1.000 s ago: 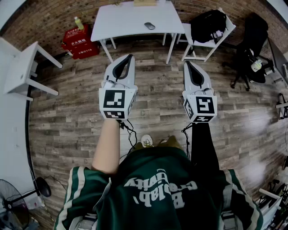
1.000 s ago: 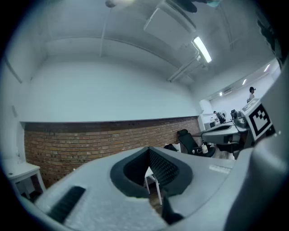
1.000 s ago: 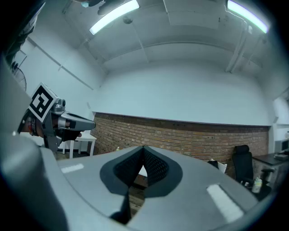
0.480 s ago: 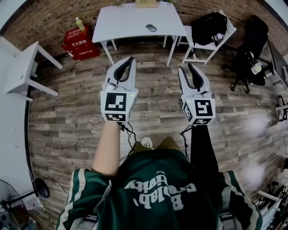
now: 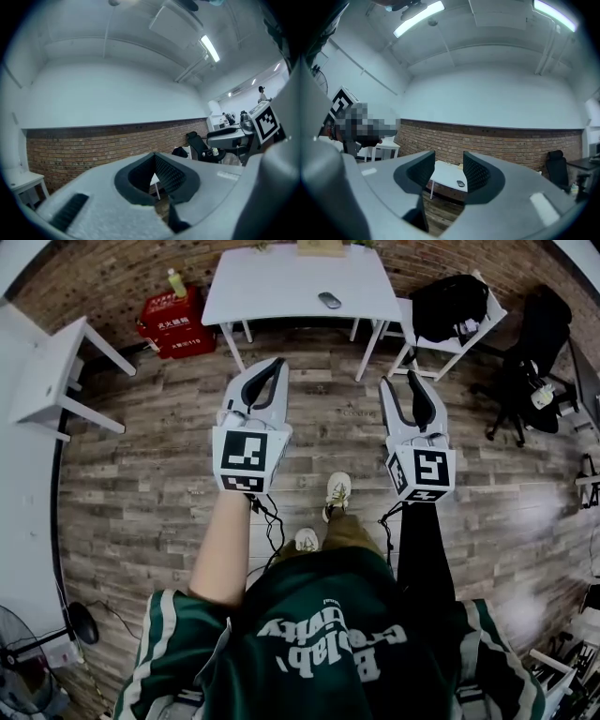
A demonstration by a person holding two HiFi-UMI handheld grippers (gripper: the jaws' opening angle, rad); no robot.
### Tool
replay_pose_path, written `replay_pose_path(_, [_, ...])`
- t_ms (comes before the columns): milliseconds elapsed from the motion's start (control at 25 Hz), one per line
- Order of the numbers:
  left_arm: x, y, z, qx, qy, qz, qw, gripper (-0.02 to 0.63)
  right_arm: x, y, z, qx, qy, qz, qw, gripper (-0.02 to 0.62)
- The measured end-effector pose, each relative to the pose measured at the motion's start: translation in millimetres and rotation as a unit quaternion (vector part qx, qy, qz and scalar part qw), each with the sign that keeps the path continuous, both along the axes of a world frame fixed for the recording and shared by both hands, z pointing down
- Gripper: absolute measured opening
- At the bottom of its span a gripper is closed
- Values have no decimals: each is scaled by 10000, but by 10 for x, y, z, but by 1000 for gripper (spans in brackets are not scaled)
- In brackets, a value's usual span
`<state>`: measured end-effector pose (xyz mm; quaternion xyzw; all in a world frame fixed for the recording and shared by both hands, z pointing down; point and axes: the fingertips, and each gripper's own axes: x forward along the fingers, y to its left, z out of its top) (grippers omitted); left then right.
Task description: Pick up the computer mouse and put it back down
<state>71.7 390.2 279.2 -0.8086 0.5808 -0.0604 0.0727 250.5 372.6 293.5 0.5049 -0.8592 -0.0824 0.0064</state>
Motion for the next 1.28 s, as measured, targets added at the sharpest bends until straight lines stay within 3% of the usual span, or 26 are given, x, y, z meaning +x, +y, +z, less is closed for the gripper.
replay_pose_path(560, [-293,-1212,137,-67,-63,-256,9996,3,-365,-1427,94,-37,-137,-353,9993,209])
replay_pose_path(920, [-88,-2305,93,152,-136,-232,9995,3,-230,-2554,250,-219,-129,-403,9989,219])
replay_pose_path(1280, [-14,-3039,90,183,-197,-258,9993,3,-214,-3343,319,-315,-190,-553,9978,232])
